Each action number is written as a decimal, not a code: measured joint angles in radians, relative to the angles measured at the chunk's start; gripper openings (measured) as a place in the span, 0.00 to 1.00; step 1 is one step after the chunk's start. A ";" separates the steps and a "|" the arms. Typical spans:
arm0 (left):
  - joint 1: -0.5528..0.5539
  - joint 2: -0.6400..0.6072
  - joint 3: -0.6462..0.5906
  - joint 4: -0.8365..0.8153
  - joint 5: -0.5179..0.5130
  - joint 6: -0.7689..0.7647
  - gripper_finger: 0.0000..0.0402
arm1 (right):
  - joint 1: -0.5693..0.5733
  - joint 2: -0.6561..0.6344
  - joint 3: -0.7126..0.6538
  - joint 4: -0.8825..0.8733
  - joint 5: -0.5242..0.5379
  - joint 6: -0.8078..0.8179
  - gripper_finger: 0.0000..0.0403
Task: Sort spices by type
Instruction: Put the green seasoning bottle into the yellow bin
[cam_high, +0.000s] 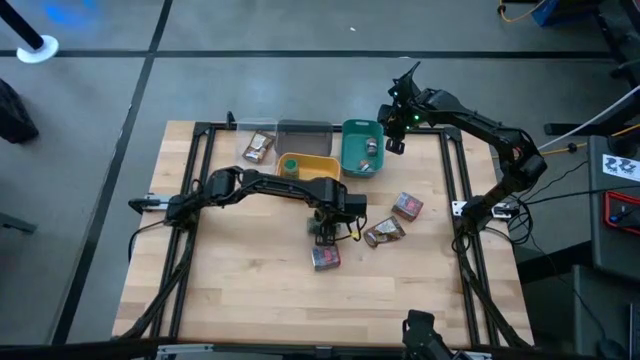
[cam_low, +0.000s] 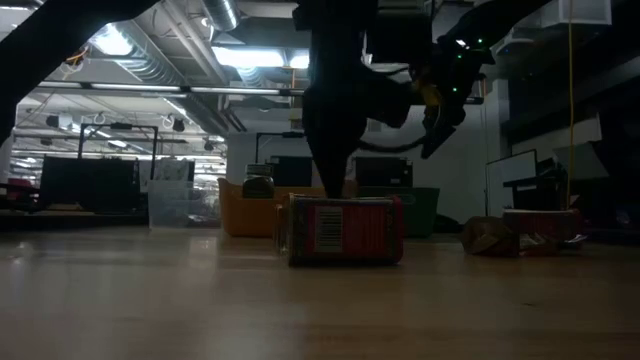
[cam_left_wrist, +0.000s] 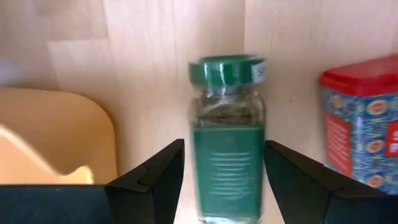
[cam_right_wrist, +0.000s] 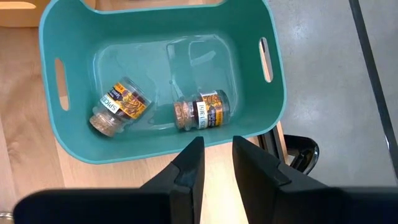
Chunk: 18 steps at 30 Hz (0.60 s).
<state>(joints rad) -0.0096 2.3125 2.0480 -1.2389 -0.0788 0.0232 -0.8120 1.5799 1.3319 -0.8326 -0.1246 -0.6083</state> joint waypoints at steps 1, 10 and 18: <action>0.000 -0.001 0.012 -0.009 0.000 0.000 0.50 | 0.000 0.000 0.000 0.000 0.000 0.000 0.21; -0.004 -0.003 0.068 -0.046 0.003 -0.013 0.50 | 0.000 0.000 0.000 -0.008 0.042 -0.022 0.21; -0.004 -0.003 0.068 -0.031 0.056 -0.045 0.50 | 0.000 0.000 0.000 -0.008 0.053 -0.024 0.21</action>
<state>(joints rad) -0.0135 2.3093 2.1162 -1.2700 -0.0229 -0.0217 -0.8116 1.5799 1.3319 -0.8402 -0.0715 -0.6323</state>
